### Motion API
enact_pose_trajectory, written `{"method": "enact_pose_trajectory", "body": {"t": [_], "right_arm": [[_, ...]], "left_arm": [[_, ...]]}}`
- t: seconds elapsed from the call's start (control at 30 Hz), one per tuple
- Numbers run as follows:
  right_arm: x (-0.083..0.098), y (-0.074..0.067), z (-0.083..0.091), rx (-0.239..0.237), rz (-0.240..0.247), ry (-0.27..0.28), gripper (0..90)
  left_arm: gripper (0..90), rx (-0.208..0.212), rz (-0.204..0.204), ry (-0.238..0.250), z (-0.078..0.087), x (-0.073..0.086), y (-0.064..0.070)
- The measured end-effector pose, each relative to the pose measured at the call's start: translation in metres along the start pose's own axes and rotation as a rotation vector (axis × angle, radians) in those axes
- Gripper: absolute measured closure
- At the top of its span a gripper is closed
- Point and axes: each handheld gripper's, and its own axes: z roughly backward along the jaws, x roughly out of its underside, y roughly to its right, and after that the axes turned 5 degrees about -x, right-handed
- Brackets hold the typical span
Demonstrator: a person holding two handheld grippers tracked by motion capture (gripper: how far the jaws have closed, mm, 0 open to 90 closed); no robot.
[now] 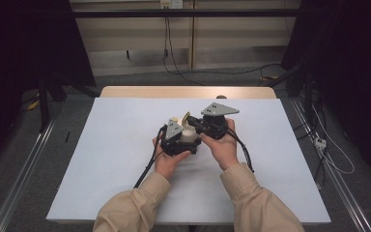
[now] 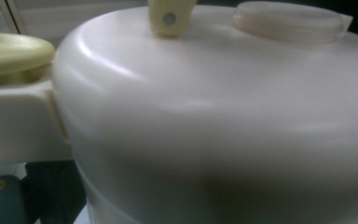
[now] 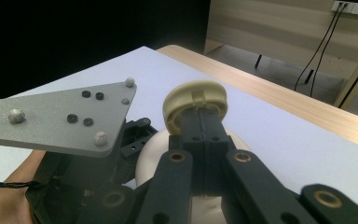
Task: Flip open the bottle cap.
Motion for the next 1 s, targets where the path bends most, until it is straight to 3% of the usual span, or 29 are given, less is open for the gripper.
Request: {"method": "enact_pose_trajectory", "body": {"t": [1.0], "right_arm": [[-0.0017, -0.0004, -0.0047, -0.001, 0.004, 0.0, 90.0]], "left_arm": [[5.1, -0.001, -0.001, 0.0, 0.0, 0.0, 0.0002]]}}
